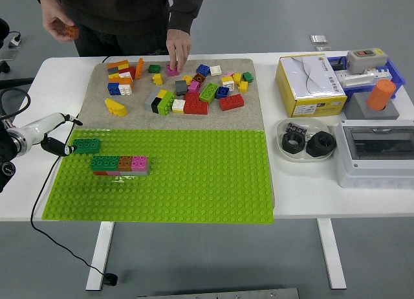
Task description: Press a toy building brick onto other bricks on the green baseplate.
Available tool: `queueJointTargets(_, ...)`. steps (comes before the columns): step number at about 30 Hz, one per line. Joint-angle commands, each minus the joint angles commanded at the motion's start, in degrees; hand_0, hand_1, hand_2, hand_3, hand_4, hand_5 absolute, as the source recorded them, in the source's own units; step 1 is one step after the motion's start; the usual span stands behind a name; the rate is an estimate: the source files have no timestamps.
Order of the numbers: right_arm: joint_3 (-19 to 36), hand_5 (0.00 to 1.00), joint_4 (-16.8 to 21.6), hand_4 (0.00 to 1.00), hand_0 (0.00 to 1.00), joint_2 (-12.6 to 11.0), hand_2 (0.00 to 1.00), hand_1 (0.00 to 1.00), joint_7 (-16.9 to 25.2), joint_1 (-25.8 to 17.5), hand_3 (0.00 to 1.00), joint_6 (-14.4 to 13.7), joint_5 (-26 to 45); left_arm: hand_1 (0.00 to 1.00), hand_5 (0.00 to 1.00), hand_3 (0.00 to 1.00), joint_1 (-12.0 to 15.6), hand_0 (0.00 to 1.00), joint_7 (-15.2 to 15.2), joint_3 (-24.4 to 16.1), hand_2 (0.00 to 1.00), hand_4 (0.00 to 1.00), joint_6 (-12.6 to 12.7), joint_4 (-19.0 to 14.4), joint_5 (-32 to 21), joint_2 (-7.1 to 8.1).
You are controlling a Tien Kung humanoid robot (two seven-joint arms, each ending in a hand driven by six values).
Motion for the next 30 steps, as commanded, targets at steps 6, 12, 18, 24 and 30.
queueJointTargets(6, -0.3, 0.998, 0.0, 0.601, 0.683, -0.1, 0.665, 0.651, 0.0, 0.3, 0.887, 0.0, 0.2, 0.998, 0.002, 0.848, -0.4, 0.998, 0.2, 0.8, 0.998, 0.750, -0.2, 0.6, 0.3, -0.34)
queueJointTargets(12, -0.6, 0.998, 0.0, 0.603, 0.682, -0.1, 0.667, 0.650, 0.1, 0.6, 0.887, 0.0, 0.5, 0.998, 0.002, 0.832, -0.8, 0.998, -0.6, 1.4, 0.998, 0.749, 1.0, 1.7, 0.7, -1.33)
queueJointTargets(18, -0.7, 0.998, 0.0, 0.603, 0.684, -0.1, 0.667, 0.650, 0.2, 0.8, 0.887, 0.0, 0.6, 0.998, 0.002, 0.788, -1.2, 0.998, -1.2, 2.0, 0.998, 0.751, 1.9, 3.2, 0.9, -2.30)
queueJointTargets(24, -0.8, 0.998, 0.0, 0.603, 0.684, -0.1, 0.666, 0.650, 0.2, 0.9, 0.887, -0.1, 0.7, 0.998, 0.002, 0.772, -1.5, 0.998, -1.7, 2.8, 0.998, 0.747, 2.3, 5.4, 0.7, -3.36)
queueJointTargets(30, -1.0, 0.998, 0.0, 0.603, 0.682, -0.1, 0.665, 0.650, 0.3, 0.9, 0.886, -0.1, 0.8, 0.998, 0.002, 0.764, -1.7, 0.998, -2.1, 3.0, 0.998, 0.743, 2.6, 7.0, 0.5, -3.84)
